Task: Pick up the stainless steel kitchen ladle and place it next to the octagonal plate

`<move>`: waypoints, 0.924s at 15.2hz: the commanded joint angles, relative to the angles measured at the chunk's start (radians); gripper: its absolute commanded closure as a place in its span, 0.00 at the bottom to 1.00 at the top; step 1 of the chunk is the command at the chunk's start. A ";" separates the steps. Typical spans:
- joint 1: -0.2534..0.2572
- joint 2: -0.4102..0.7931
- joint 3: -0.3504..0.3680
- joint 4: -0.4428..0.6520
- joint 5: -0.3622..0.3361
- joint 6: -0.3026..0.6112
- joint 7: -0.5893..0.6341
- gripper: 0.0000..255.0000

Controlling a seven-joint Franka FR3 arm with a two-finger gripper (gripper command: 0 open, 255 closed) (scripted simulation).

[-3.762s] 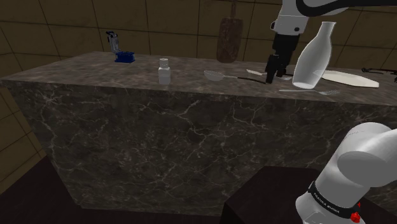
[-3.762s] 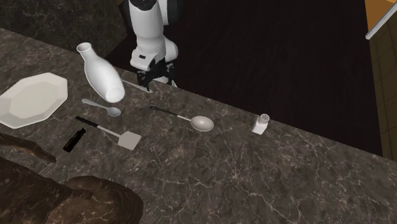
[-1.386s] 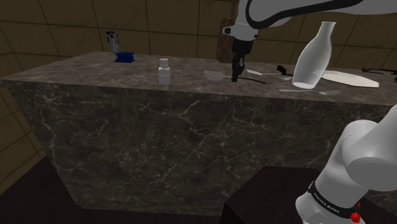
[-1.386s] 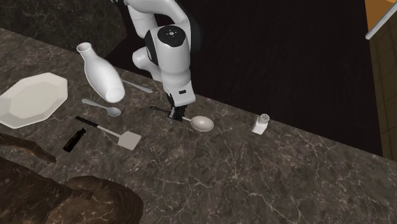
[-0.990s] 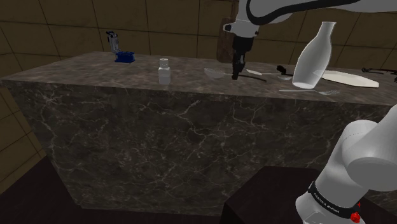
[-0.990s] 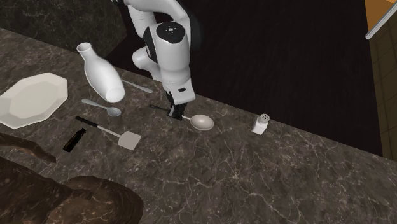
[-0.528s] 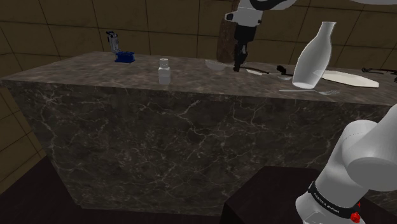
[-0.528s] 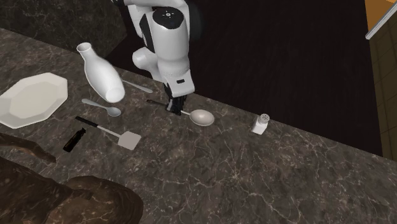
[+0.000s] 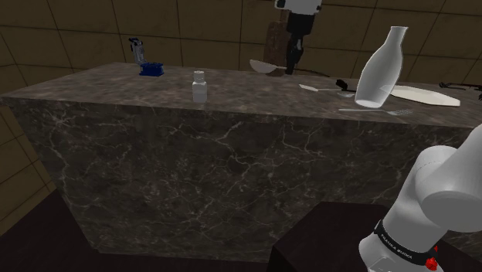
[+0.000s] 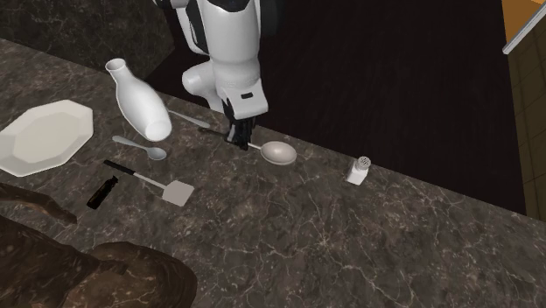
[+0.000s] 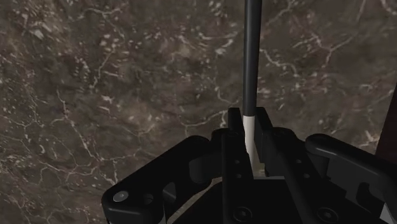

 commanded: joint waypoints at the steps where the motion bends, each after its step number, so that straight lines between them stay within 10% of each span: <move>1: 0.001 0.009 0.001 0.036 0.001 -0.028 -0.002 1.00; 14: -0.071 -0.284 -0.107 -0.170 -0.073 -0.096 -0.167 1.00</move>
